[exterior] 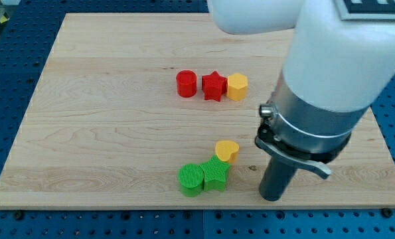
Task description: Move the yellow heart towards the line of blocks
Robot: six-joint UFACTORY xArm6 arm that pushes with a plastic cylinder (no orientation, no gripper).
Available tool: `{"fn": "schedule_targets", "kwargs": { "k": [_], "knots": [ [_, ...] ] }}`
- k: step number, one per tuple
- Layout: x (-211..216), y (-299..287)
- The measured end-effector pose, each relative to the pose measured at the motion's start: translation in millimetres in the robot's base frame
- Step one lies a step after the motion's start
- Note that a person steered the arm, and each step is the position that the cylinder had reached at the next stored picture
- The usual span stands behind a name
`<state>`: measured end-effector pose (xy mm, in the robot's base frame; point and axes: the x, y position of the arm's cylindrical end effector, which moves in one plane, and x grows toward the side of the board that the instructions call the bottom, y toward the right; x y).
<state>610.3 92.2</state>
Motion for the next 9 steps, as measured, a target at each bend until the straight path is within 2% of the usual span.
{"fn": "schedule_targets", "kwargs": {
  "k": [4, 5, 7, 9],
  "knots": [
    [-17, -71],
    [-18, -70],
    [-51, -61],
    [-76, -27]
  ]
}}
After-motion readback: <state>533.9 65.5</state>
